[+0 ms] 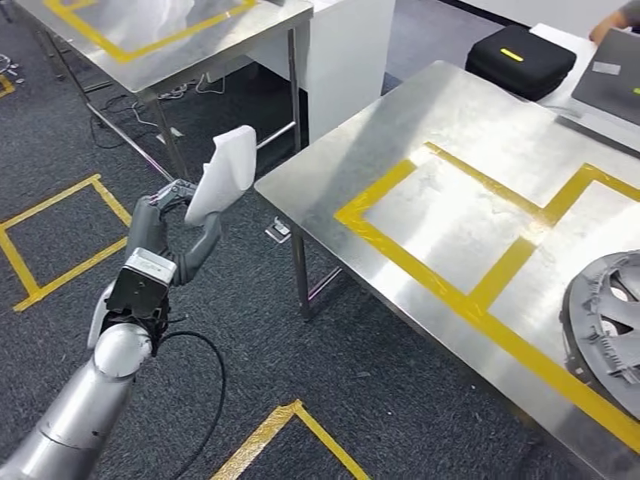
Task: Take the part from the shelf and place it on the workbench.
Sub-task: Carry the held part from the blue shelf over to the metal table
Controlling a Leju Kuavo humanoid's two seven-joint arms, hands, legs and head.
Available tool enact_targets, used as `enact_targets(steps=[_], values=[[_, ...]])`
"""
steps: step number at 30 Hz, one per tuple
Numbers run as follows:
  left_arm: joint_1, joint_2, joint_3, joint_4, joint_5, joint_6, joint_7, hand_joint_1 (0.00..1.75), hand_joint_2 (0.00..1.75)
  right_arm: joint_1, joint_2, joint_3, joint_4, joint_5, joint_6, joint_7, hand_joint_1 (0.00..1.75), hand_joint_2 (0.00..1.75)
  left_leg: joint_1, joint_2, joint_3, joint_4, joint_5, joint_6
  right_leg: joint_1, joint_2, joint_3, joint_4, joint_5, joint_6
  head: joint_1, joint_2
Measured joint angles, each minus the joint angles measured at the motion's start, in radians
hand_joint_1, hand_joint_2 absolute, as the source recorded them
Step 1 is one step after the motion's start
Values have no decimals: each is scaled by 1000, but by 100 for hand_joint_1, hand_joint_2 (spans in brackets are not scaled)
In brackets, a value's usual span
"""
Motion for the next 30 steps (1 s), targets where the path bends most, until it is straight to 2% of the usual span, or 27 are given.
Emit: enact_targets(steps=[2, 3, 4, 6, 7, 8, 9, 10, 11, 13, 14, 15, 30], values=[[-5, -2, -1, 2, 0, 0, 0, 175, 175, 1, 3, -18, 0, -31, 23, 16, 0, 0, 1, 15, 4, 1, -5, -10, -1, 24, 1, -4, 5, -12, 0, 0], [-7, -3, -2, 3, 0, 0, 0, 175, 175, 2, 5, -30, 0, -46, 35, 23, 0, 0, 4, 4, 4, 8, -14, -15, -3, 35, 2, -6, 7, -18, -1, 0], [-10, -4, -2, 4, 0, 1, 0, 175, 175, 2, 6, -41, 0, -58, 45, 29, 0, 0, 6, -19, -5, 34, -32, -20, -5, 45, 4, -9, 9, -24, -3, 0], [-13, -3, -2, 6, 0, 1, -1, 175, 175, 0, 9, -58, 0, -69, 55, 35, 0, 0, 10, -77, -57, 151, -93, -25, -8, 69, 6, -10, 11, -32, -7, 0], [-12, -2, -2, 8, 0, 2, -1, 175, 175, -2, 10, -65, 0, -71, 58, 36, 0, 0, 11, -92, -91, 222, -122, -26, -8, 82, 5, -10, 11, -34, -8, 0], [-10, -2, -2, 11, 0, 2, -1, 175, 175, -2, 11, -70, 0, -72, 60, 38, 0, 0, 11, -98, -117, 274, -136, -26, -7, 97, 5, -9, 12, -35, -8, 0], [-9, -1, -2, 13, 0, 2, -1, 175, 175, -3, 12, -74, 0, -72, 62, 39, 0, 0, 11, -100, -129, 292, -130, -25, -7, 112, 5, -9, 12, -35, -8, 0], [-9, -1, -2, 15, 0, 2, -1, 175, 175, -2, 13, -77, 0, -72, 62, 39, 0, 0, 11, -103, -121, 268, -103, -23, -6, 128, 6, -7, 12, -34, -8, 0], [-10, -1, -2, 16, 0, 2, -1, 175, 175, -2, 15, -81, 0, -72, 62, 40, 0, 0, 12, -112, -97, 210, -63, -21, -7, 143, 6, -5, 12, -34, -8, 0], [-12, -1, -2, 16, 0, 2, -1, 175, 175, -1, 18, -87, 0, -72, 62, 40, 0, 0, 16, -156, -40, 76, -3, -14, -8, 170, 2, 0, 12, -28, -8, 0], [-13, 0, -2, 16, 0, 2, -1, 175, 175, -2, 19, -90, 0, -72, 62, 40, 0, 0, 18, -177, -22, 32, 9, -12, -8, 179, -1, 3, 12, -25, -7, 0], [-13, 0, -2, 16, 0, 2, -1, 175, 175, -2, 20, -91, 0, -72, 62, 40, 0, 0, 19, -190, -14, 13, 8, -12, -8, 185, -4, 5, 12, -22, -7, 0], [-13, 0, -2, 17, 0, 2, -1, 175, 175, -3, 20, -91, 0, -72, 62, 40, 0, 0, 20, -191, -12, 7, 8, -12, -7, 189, -6, 7, 12, -21, -7, 0]])
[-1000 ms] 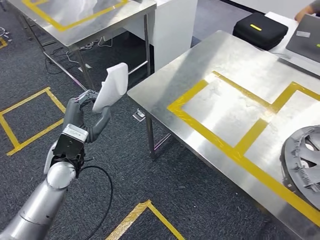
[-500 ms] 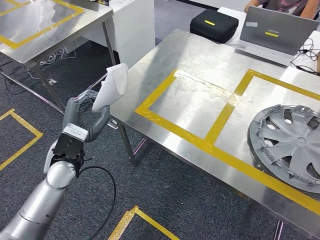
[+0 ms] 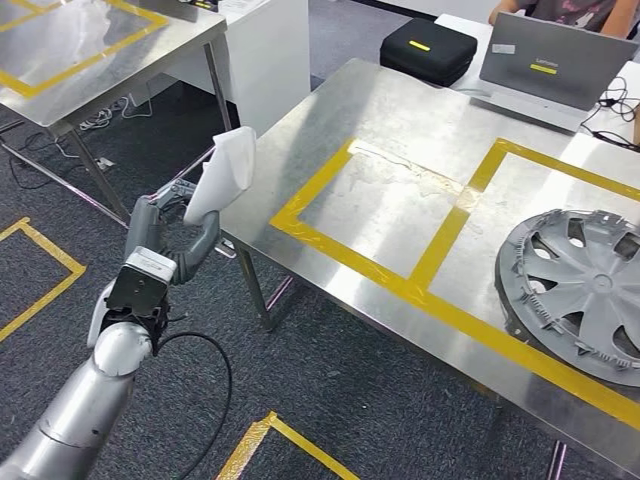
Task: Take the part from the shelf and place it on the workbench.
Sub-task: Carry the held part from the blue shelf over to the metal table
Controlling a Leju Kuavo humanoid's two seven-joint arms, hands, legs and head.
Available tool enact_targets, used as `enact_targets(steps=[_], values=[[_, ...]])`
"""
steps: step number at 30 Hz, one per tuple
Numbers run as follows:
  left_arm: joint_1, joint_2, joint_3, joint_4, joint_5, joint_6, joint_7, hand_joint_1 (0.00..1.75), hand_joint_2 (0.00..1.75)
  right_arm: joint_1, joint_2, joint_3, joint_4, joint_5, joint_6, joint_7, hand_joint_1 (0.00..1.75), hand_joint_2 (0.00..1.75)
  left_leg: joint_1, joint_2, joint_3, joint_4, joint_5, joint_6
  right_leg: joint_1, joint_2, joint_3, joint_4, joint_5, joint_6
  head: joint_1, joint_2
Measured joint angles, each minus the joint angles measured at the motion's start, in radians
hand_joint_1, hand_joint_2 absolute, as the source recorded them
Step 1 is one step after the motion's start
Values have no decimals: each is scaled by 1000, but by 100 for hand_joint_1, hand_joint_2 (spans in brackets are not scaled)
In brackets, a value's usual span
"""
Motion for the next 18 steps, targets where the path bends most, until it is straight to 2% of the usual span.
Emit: enact_targets(steps=[6, 8, 10, 11, 12, 13, 14, 15, 16, 17, 18], values=[[0, 0, -1, 0, 0, 0, 0, 175, 175, 1, 0, -1, 0, 0, 0, 0, 0, 0, -6, 9, -4, 7, 0, 0, -6, 10, -6, -5, 6, 9, 1, 0], [-2, -1, -1, 0, 0, 0, 0, 175, 175, 4, 1, -4, 0, 0, 0, 0, 0, 0, -7, 22, -3, 1, 3, 7, -8, 24, -11, -10, 10, 19, 1, 0], [-5, -5, -2, 0, 0, 0, 0, 175, 175, 8, 2, -6, 0, 0, -1, 0, 0, 0, -3, 49, 1, -11, 11, 20, -4, -13, -30, 13, -6, 28, 6, 0], [-5, -6, -2, 1, 1, 0, 0, 175, 175, 7, 2, -7, 0, 0, -1, 0, 0, 0, -2, 72, 2, -16, 13, 24, -3, -51, -69, 90, -41, 32, 9, 0], [-4, -8, -2, 2, 1, 0, 0, 175, 175, 7, 2, -7, 0, 0, -1, 0, 0, 0, -3, 105, 5, -19, 12, 26, -3, -99, -71, 105, -46, 36, 13, 0], [-5, -8, -3, 4, 1, 0, 0, 175, 175, 5, 2, -7, 0, 0, -1, 0, 0, 0, -7, 143, 9, -18, 8, 19, -2, -129, -61, 97, -45, 32, 14, 0], [-4, -8, -4, 6, 1, 1, -1, 175, 175, 3, 2, -8, -1, 0, -1, 0, 0, 0, -9, 149, -26, 62, -29, 8, -2, -126, -41, 77, -37, 20, 10, 0], [-4, -6, -4, 8, 1, 1, -1, 175, 175, 2, 4, -9, -1, -1, -1, 0, 0, 0, -10, 114, -33, 70, -25, 6, 1, -99, 7, -1, -7, 6, 8, 0], [-5, -5, -4, 9, 1, 1, -1, 175, 175, 1, 5, -9, -1, -1, -1, 0, 0, 0, -10, 70, -40, 73, -19, 6, 3, -59, 17, -16, -7, -5, 5, 0], [-4, -3, -3, 10, 1, 1, -1, 175, 175, 0, 6, -10, -1, -1, -1, 0, 0, 0, -10, 17, -50, 76, -12, 11, -1, -13, 17, -17, -5, -7, 3, 0], [-6, -3, -3, 11, 1, 1, -1, 175, 175, 2, 8, -10, -1, -1, -1, 0, 0, 0, -11, -5, -21, -1, 26, 19, -4, 11, 13, -17, -4, 0, 3, 0]])
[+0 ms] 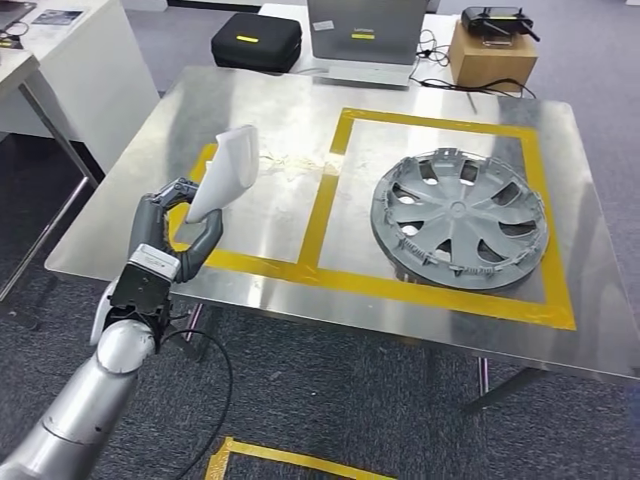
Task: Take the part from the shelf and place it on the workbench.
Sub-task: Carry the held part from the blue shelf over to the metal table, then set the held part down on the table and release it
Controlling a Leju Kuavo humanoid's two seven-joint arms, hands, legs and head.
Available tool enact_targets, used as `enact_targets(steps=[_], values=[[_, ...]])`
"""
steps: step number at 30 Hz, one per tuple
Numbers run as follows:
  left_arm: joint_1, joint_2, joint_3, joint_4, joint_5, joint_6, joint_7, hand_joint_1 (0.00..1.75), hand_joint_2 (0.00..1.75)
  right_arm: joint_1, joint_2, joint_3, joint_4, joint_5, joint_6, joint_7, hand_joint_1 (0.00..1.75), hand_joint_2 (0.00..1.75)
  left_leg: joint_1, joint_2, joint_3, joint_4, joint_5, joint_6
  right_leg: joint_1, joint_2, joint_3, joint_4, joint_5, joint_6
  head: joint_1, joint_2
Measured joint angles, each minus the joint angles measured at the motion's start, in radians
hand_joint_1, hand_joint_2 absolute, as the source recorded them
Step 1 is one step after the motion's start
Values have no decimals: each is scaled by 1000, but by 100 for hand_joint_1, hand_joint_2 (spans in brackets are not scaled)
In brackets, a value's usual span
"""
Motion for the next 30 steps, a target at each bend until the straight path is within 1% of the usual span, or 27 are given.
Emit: enact_targets(steps=[1, 2, 3, 4, 6, 7, 8, 9, 10, 11, 12, 13, 14, 15, 17, 19, 20, 21, 22, 23, 24, 25, 26, 27, 28, 29, 30], values=[[-1, -1, 0, 0, 0, 0, 0, 175, 175, 1, 0, 0, 0, 0, 0, 0, 0, 0, 0, 9, 2, -8, 0, 0, -3, 12, -4, -2, 2, 8, -1, 0], [-2, -2, -1, 0, 0, 0, 0, 175, 175, 3, 0, -1, 0, 0, 0, 0, 0, 0, 1, 21, 6, -13, 2, 1, -3, 13, -9, -2, 2, 13, -1, 0], [-3, -4, -1, 0, 0, 0, 0, 175, 175, 5, -1, -1, 0, 0, 0, 0, 0, 0, 4, 34, 11, -22, 5, 3, -1, -5, -15, 6, -5, 18, 1, 0], [-4, -5, -1, 0, 0, 0, 0, 175, 175, 5, -1, -2, 0, 0, 0, 0, 0, 0, 7, 47, 16, -30, 7, 6, 2, -35, -30, 30, -21, 24, 5, 0], [-4, -6, -1, 0, 0, 1, 0, 175, 175, 1, -1, -2, 0, 0, 0, 0, 0, 0, 8, 75, 21, -36, 8, 11, 1, -103, -86, 139, -77, 34, 12, 0], [-3, -5, -1, 0, 0, 1, 0, 175, 175, -1, -1, -2, 0, 0, 0, 0, 0, 0, 7, 90, 21, -36, 7, 12, -2, -118, -120, 204, -102, 39, 13, 0], [-1, -5, -1, 0, 0, 1, 0, 175, 175, -1, -1, -1, 0, 0, 0, 0, 0, 0, 7, 105, 22, -35, 5, 11, -6, -124, -145, 250, -113, 44, 13, 0], [0, -5, -1, 0, 0, 1, 0, 175, 175, -1, -1, -1, 0, 1, 0, 0, 0, 0, 7, 118, 23, -35, 3, 10, -9, -128, -151, 262, -107, 49, 13, 0], [1, -5, -2, 0, 0, 1, 0, 175, 175, 0, -1, -2, -1, 1, 0, 0, 0, 0, 8, 129, 24, -34, 1, 8, -12, -132, -136, 233, -83, 52, 13, 0], [1, -5, -2, 0, 0, 1, 0, 175, 175, 1, -1, -2, -1, 1, 0, 0, 0, 0, 9, 138, 26, -33, -2, 4, -14, -140, -101, 169, -49, 55, 13, 0], [1, -5, -2, 0, 0, 1, 0, 175, 175, 1, -1, -2, -1, 1, 0, 0, 0, 0, 8, 146, 29, -32, -5, -1, -14, -154, -61, 96, -23, 56, 14, 0], [0, -5, -1, 0, 0, 1, 0, 175, 175, 1, -1, -2, -1, 1, 0, 0, 0, 0, 6, 153, 30, -29, -9, -7, -13, -162, -26, 35, -5, 51, 13, 0], [-1, -5, -1, 0, 0, 1, 0, 175, 175, 0, -1, -2, -1, 0, 0, 0, 0, 0, 4, 159, 31, -27, -11, -13, -11, -168, -4, -1, 3, 45, 13, 0], [-1, -5, -1, 0, 0, 1, 0, 175, 175, -1, -1, -2, -1, 1, 0, 0, 0, 0, 2, 165, 33, -26, -13, -17, -8, -167, 3, -12, 0, 37, 12, 0], [-3, -6, -2, 0, 0, 1, 0, 175, 175, 0, -1, -2, -1, 1, 0, 0, 0, 0, 3, 173, 35, -25, -16, -28, -7, -151, 3, -11, 2, 22, 11, 0], [-4, -6, -1, 0, 0, -2, 3, 175, 175, 2, -1, -3, -2, 2, 2, -2, 0, 0, 8, 151, 26, 6, -42, -38, -10, -140, 6, -13, 3, 9, 8, 0], [-6, -5, -1, 1, 2, -8, 9, 175, 175, 2, -1, -3, -2, 5, 7, -6, 0, 0, 10, 131, 7, 51, -69, -42, -11, -135, 8, -14, 4, 3, 6, 0], [-9, -4, -1, 6, 5, -18, 17, 175, 175, 0, -1, -4, -2, 10, 16, -11, 0, 0, 11, 113, -23, 118, -102, -43, -10, -129, 9, -14, 3, 0, 5, 0], [-14, -3, -1, 14, 9, -31, 25, 175, 175, -2, -2, -4, -2, 15, 27, -18, 0, 0, 11, 103, -58, 191, -133, -42, -9, -124, 9, -14, 3, -3, 4, 0], [-20, -2, -1, 27, 13, -42, 32, 175, 175, -4, -2, -3, -2, 22, 38, -23, 0, 0, 11, 99, -88, 250, -152, -42, -7, -116, 9, -14, 3, -4, 3, 0], [-26, -1, -1, 43, 16, -50, 35, 175, 175, -6, -3, -3, -2, 26, 47, -27, 0, 0, 10, 97, -103, 277, -150, -39, -5, -108, 9, -13, 2, -5, 3, 0], [-33, -1, 0, 58, 19, -54, 36, 175, 175, -8, -4, -3, -2, 31, 53, -30, 0, 0, 10, 97, -99, 261, -128, -35, -4, -101, 10, -11, 2, -5, 3, 0], [-42, -1, 1, 73, 22, -56, 37, 175, 175, -8, -4, -3, -2, 35, 58, -33, 0, 0, 9, 95, -77, 209, -91, -30, -3, -93, 11, -10, 2, -5, 3, 0], [-52, -1, 2, 86, 23, -58, 39, 175, 175, -9, -4, -3, -2, 39, 61, -36, 0, 0, 7, 90, -48, 137, -52, -22, -2, -88, 11, -8, 1, -4, 2, 0], [-65, -2, 3, 101, 23, -61, 42, 175, 175, -10, -4, -3, -1, 43, 65, -39, 0, 0, 6, 84, -19, 70, -24, -15, 0, -83, 10, -6, 1, -2, 3, 0], [-77, -2, 4, 118, 23, -63, 47, 175, 175, -11, -5, -3, -1, 47, 68, -41, 0, 0, 4, 79, 0, 23, -9, -11, 1, -80, 7, -5, 1, 1, 3, 0], [-88, -4, 5, 135, 22, -66, 53, 175, 175, -12, -7, -2, -1, 51, 71, -44, 0, 0, 3, 75, 9, -2, -5, -13, 2, -78, 3, -3, 0, 2, 4, 0]])
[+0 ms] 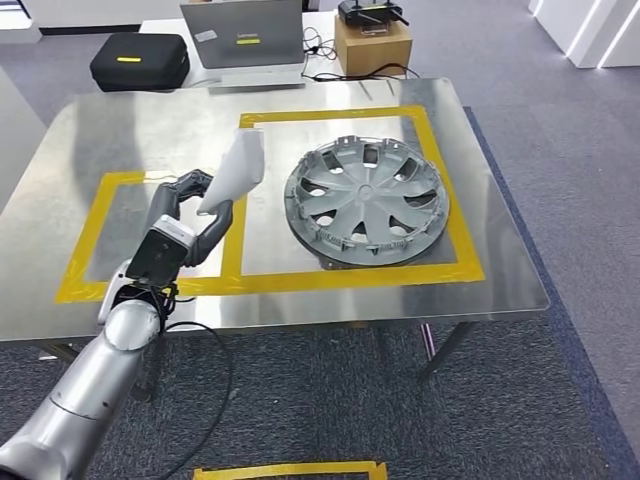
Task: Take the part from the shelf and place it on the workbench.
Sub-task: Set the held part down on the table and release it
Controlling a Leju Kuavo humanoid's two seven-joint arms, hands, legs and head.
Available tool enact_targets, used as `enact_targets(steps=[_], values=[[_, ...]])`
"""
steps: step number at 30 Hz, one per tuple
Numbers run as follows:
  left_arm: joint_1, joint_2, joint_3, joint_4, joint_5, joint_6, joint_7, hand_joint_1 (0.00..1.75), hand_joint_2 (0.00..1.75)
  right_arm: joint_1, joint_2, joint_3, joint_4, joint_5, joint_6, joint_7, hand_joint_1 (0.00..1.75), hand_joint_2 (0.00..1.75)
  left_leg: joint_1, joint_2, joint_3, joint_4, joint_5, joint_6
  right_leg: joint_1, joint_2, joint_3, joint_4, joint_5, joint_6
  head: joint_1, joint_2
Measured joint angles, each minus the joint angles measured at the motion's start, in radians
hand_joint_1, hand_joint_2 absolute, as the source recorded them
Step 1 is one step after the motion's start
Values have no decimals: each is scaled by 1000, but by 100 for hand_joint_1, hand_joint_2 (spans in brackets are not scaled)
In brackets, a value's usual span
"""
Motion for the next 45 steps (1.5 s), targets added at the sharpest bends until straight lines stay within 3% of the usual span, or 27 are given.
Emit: enact_targets(steps=[3, 12, 20, 31, 45], values=[[-27, -7, 1, 63, -4, -4, 23, 175, 175, -2, -6, 1, 1, 15, 7, -6, 0, 0, -2, 0, 0, -9, 0, -10, -1, 0, -4, 1, 1, -1, 1, 0], [-117, -19, 9, 274, -26, -5, 55, 175, 175, -10, -15, 10, 6, 43, 22, -15, 0, 0, -6, -1, -2, -7, 2, 0, -5, 0, -1, -10, 9, 15, 0, 0], [-153, -28, 11, 351, -46, -3, 77, 175, 175, -15, -18, 11, 11, 50, 26, -18, 0, 0, -5, -1, -2, -7, 2, 0, -5, 0, -2, -9, 9, 16, 0, 0], [-287, -52, 31, 642, -133, 34, 132, 175, 175, -26, -25, 23, 22, 82, 41, -29, 0, 0, -4, -1, -2, -7, 4, -2, -4, 0, -4, -6, 9, 16, 0, 0], [-324, -62, 33, 737, -140, 37, 129, 175, 175, -32, -28, 34, 30, 83, 40, -29, 0, 0, -4, -1, -3, -7, 4, -2, -4, 0, -4, -6, 8, 16, 0, 0]])
